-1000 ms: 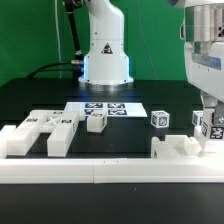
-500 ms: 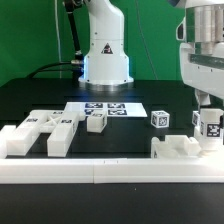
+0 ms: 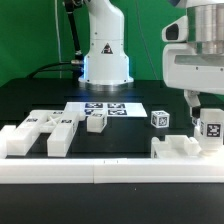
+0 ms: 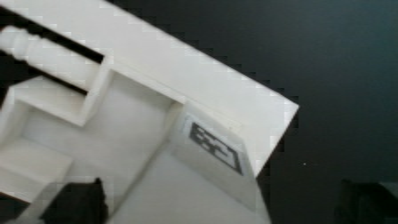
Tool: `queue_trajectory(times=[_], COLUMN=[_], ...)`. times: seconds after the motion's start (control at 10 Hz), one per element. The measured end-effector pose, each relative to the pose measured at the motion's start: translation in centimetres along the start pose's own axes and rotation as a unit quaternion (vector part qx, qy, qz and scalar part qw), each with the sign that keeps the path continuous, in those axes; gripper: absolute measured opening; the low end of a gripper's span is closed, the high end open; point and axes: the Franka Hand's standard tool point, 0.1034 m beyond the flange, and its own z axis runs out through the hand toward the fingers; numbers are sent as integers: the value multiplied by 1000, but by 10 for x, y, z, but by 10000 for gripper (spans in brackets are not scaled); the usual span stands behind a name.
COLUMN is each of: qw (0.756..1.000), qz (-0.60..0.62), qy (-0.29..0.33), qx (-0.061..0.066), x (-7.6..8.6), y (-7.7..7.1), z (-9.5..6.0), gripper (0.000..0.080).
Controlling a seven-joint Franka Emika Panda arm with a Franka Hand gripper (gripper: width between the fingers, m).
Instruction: Assemble chair
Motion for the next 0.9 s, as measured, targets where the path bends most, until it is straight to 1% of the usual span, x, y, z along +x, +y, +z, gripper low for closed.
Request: queue_trajectory(times=[0.2,0.3,0.5,0.6,0.8,0.9], qw=[997,991,970,955,936,933], qz=[-76,-136,-241,-296,-351,-359], qy=[-1,0,1,4,4,4], qx=[-1,0,-4,-6,-8,-8], x=[0,2,5,5,4,4], y=[0,0,3,4,4,4], z=[-1,-1,1,1,1,1], gripper=[649,649,649,649,649,649])
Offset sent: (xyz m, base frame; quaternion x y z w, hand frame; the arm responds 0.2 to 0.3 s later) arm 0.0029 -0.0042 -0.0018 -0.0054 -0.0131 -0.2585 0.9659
